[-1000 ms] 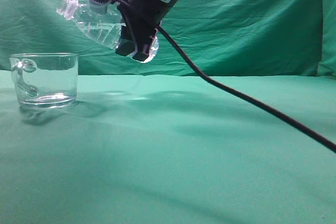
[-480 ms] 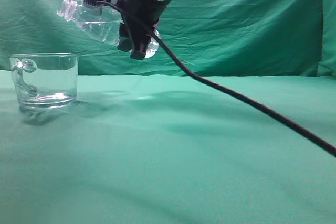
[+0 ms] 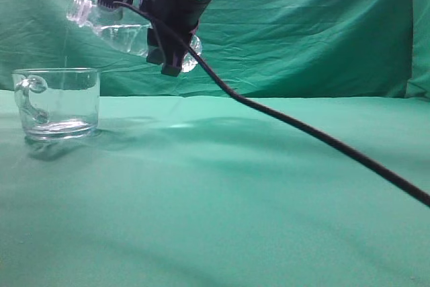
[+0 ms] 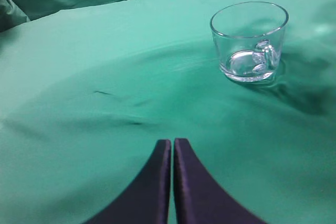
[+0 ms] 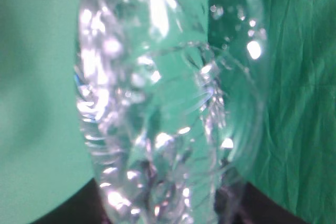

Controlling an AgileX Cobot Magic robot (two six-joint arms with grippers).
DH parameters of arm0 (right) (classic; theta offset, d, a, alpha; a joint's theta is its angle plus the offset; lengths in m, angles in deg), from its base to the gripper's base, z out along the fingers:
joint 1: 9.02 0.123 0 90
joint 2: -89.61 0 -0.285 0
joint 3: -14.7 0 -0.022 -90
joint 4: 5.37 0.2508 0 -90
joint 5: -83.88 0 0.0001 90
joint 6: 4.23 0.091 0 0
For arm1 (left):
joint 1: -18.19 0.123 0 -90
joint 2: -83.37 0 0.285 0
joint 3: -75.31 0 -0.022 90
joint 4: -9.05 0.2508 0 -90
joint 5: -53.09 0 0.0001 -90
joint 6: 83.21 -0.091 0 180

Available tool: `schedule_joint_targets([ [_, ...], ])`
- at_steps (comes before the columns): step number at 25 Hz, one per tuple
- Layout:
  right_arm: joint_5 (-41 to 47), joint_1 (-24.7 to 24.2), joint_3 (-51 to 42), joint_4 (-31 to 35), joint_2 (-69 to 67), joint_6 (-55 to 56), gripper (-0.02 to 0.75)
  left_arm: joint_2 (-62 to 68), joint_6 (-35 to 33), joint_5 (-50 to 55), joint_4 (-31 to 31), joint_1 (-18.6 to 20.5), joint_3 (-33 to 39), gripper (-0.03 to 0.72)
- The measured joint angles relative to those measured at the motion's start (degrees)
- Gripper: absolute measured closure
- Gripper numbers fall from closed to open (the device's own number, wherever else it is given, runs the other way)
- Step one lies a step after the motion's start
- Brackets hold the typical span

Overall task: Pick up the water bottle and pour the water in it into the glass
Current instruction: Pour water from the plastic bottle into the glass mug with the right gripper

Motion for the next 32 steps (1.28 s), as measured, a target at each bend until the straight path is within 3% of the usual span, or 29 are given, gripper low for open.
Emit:
schedule_joint_targets([
  [11, 0.6, 0.1, 0.0, 0.5, 0.0, 0.0, 0.425, 0.0, 0.0, 0.0, 0.0, 0.0, 0.0, 0.688],
  [20, 1.2, 0.1, 0.0, 4.5, 0.0, 0.0, 0.425, 0.0, 0.0, 0.0, 0.0, 0.0, 0.0, 0.688],
  [32, 3.3, 0.1, -6.3, 6.3, 1.9, -1.5, 0.425, 0.0, 0.0, 0.0, 0.0, 0.0, 0.0, 0.688],
])
